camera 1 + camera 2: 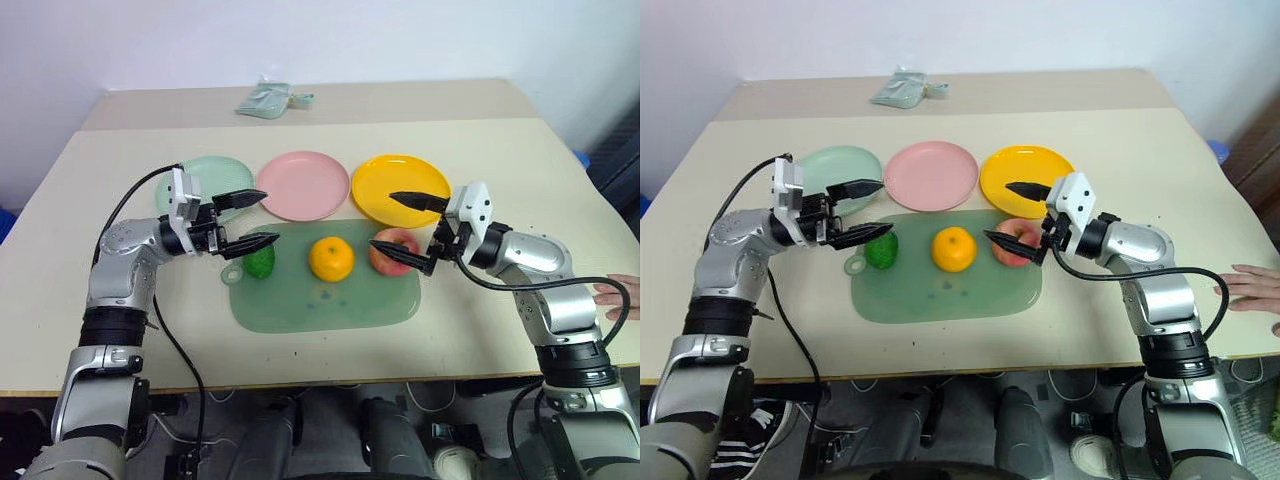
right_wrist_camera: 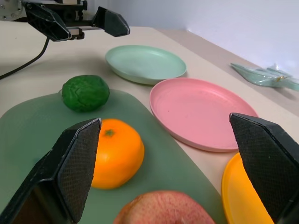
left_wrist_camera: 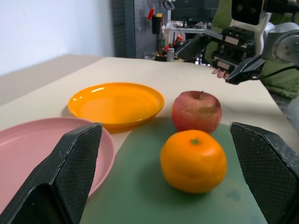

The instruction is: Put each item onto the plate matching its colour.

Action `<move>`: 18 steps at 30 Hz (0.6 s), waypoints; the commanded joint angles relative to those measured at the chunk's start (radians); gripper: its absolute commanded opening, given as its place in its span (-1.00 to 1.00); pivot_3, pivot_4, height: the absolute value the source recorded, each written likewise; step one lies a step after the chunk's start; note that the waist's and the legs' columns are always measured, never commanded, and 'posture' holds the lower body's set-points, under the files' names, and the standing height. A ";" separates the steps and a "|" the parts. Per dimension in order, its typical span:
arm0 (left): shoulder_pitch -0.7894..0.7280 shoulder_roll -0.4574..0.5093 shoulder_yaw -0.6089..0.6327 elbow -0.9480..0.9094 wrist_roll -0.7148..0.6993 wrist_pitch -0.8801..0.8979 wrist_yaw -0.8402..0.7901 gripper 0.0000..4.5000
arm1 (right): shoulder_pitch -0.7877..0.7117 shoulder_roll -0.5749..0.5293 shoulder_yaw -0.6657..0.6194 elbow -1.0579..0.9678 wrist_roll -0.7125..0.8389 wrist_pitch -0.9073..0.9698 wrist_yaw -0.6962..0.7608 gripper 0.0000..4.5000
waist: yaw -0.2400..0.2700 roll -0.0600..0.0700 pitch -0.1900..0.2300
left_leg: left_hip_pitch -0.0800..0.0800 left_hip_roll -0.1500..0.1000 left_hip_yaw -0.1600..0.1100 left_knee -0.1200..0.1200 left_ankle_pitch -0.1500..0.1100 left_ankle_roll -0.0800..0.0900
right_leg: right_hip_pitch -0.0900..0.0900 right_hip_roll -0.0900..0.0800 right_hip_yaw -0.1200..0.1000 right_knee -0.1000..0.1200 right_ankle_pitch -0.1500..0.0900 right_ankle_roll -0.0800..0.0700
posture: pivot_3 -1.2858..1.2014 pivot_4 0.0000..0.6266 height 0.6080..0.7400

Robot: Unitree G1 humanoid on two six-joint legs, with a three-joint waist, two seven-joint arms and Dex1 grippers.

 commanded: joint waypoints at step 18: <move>-0.039 0.087 -0.071 0.283 0.204 -0.256 -0.110 1.00 | 0.025 -0.131 -0.031 -0.224 0.158 0.173 0.131 0.99 | 0.003 0.000 0.000 | 0.000 0.000 0.000 0.000 0.000 0.000 | 0.000 -0.001 0.000 -0.001 0.000 0.000 | 0.03 -0.52 1.00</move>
